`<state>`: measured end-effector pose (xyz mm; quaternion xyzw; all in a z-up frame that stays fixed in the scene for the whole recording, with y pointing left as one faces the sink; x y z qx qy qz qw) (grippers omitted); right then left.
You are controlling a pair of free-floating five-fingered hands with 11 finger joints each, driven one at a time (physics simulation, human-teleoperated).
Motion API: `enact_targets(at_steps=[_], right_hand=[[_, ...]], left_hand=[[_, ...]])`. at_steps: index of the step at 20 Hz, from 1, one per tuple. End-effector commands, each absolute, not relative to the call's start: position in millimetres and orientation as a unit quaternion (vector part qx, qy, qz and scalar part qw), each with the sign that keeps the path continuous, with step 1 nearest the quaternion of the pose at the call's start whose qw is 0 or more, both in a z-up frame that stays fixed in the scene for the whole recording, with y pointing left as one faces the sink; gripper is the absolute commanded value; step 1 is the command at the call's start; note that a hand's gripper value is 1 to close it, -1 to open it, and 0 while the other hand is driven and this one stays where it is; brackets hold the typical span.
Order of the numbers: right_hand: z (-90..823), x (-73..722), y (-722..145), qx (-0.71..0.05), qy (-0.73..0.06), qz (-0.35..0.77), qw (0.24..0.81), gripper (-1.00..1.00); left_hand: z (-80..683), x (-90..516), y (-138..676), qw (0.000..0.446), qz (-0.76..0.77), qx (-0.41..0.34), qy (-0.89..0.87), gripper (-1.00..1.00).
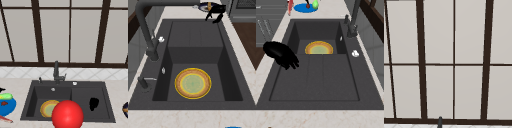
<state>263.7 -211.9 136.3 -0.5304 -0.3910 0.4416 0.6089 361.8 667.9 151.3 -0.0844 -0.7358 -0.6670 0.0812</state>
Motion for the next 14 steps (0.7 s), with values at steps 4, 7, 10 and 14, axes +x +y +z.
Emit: enact_targets(at_steps=[4,7,10,14], right_hand=[[136.3,263.7,-211.9,-0.53,-0.391,0.442,0.609,0.0],[136.3,263.7,-211.9,-0.53,-0.391,0.442,0.609,0.0],[136.3,263.7,-211.9,-0.53,-0.391,0.442,0.609,0.0],[136.3,263.7,-211.9,-0.53,-0.391,0.442,0.609,0.0]], left_hand=[[179.5,347.5,664.8,0.084,-0.668,-0.085,-0.735,-1.0],[193.4,332.8,664.7,0.087,-0.668,-0.09,-0.733,-1.0],[206.4,316.4,662.8,0.089,-0.669,-0.093,-0.732,-1.0],[225.8,295.8,659.1,0.089,-0.669,-0.098,-0.731,-1.0]])
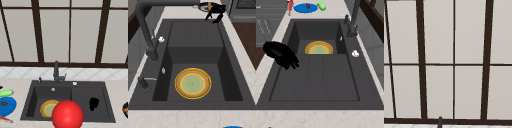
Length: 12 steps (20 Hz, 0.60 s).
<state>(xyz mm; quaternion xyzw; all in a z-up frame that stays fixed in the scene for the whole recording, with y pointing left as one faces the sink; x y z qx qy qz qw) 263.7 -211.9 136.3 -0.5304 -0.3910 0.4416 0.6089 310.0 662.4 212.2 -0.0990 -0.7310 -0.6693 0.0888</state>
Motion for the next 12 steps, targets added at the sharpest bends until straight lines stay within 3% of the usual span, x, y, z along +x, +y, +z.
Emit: enact_targets(at_steps=[1,12], right_hand=[[136.3,263.7,-211.9,-0.53,-0.391,0.442,0.609,0.0],[136.3,263.7,-211.9,-0.53,-0.391,0.442,0.609,0.0]], left_hand=[[230.7,291.3,657.8,0.089,-0.669,-0.098,-0.731,-1.0],[225.3,272.9,619.0,0.11,-0.671,-0.121,-0.724,-1.0]])
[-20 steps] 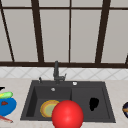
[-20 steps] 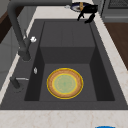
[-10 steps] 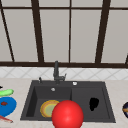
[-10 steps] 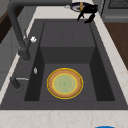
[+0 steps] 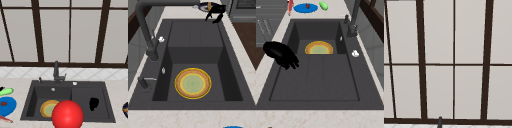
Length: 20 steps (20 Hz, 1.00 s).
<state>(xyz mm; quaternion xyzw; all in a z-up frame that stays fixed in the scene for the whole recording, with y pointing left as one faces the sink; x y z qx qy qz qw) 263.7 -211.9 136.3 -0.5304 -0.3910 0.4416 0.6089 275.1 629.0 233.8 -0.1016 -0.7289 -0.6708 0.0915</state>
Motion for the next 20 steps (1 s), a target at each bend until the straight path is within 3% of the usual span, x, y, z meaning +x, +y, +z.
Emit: enact_targets(at_steps=[1,5,16,20], right_hand=[[136.3,263.7,-211.9,-0.53,-0.391,0.442,0.609,0.0],[136.3,263.7,-211.9,-0.53,-0.391,0.442,0.609,0.0],[136.3,263.7,-211.9,-0.53,-0.391,0.442,0.609,0.0],[136.3,263.7,-211.9,-0.53,-0.391,0.442,0.609,0.0]], left_hand=[[222.8,272.3,617.3,0.113,-0.668,-0.126,-0.724,-1.0],[211.3,270.3,618.1,0.112,-0.667,-0.132,-0.725,-1.0],[192.8,288.6,613.4,0.2,-0.661,-0.209,-0.693,-1.0],[176.1,295.0,600.8,0.208,-0.664,-0.213,-0.686,-1.0]])
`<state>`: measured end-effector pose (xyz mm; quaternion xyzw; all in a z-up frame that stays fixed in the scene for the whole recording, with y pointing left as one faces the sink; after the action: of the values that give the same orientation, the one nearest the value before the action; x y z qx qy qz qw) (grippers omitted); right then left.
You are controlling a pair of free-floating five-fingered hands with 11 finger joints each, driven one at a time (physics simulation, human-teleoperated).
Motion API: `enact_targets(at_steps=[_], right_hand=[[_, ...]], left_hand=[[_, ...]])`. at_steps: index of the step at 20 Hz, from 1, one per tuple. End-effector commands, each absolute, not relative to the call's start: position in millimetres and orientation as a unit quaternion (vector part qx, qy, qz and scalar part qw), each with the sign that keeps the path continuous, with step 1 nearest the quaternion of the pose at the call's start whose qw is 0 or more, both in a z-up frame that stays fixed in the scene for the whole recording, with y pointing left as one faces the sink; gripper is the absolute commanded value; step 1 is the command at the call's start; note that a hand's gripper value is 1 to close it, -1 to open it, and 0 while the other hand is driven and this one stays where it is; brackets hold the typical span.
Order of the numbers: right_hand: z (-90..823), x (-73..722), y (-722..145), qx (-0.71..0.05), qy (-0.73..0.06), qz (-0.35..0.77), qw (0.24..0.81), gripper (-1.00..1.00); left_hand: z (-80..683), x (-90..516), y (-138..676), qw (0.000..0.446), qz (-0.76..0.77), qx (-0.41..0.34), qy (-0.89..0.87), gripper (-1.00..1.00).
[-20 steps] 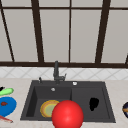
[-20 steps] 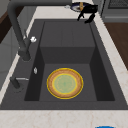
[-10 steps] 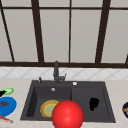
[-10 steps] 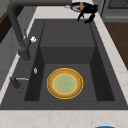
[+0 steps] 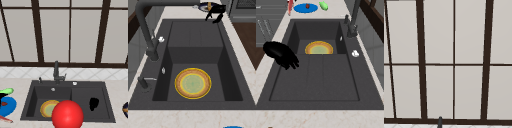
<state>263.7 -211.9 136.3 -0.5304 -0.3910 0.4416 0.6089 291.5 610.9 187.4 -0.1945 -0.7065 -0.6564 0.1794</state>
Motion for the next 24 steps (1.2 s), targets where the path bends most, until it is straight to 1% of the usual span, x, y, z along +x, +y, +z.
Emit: enact_targets(at_steps=[1,7,14,17,20,24], right_hand=[[136.3,263.7,-211.9,-0.53,-0.391,0.442,0.609,0.0],[136.3,263.7,-211.9,-0.53,-0.391,0.442,0.609,0.0],[136.3,263.7,-211.9,-0.53,-0.391,0.442,0.609,0.0],[136.3,263.7,-211.9,-0.53,-0.391,0.442,0.609,0.0],[136.3,263.7,-211.9,-0.53,-0.391,0.442,0.609,0.0],[136.3,263.7,-211.9,-0.53,-0.391,0.442,0.609,0.0]], left_hand=[[172.2,291.9,598.4,0.196,-0.666,-0.203,-0.691,-1.0],[137.8,292.6,604.7,0.184,-0.656,-0.198,-0.705,-1.0],[107.3,303.2,620.4,0.201,-0.651,-0.212,-0.701,-1.0],[106.9,312.3,626.5,0.221,-0.63,-0.235,-0.706,-1.0],[109.3,322.3,631.4,0.231,-0.611,-0.256,-0.713,-1.0],[104.0,323.1,633.5,0.22,-0.599,-0.265,-0.723,-1.0]])
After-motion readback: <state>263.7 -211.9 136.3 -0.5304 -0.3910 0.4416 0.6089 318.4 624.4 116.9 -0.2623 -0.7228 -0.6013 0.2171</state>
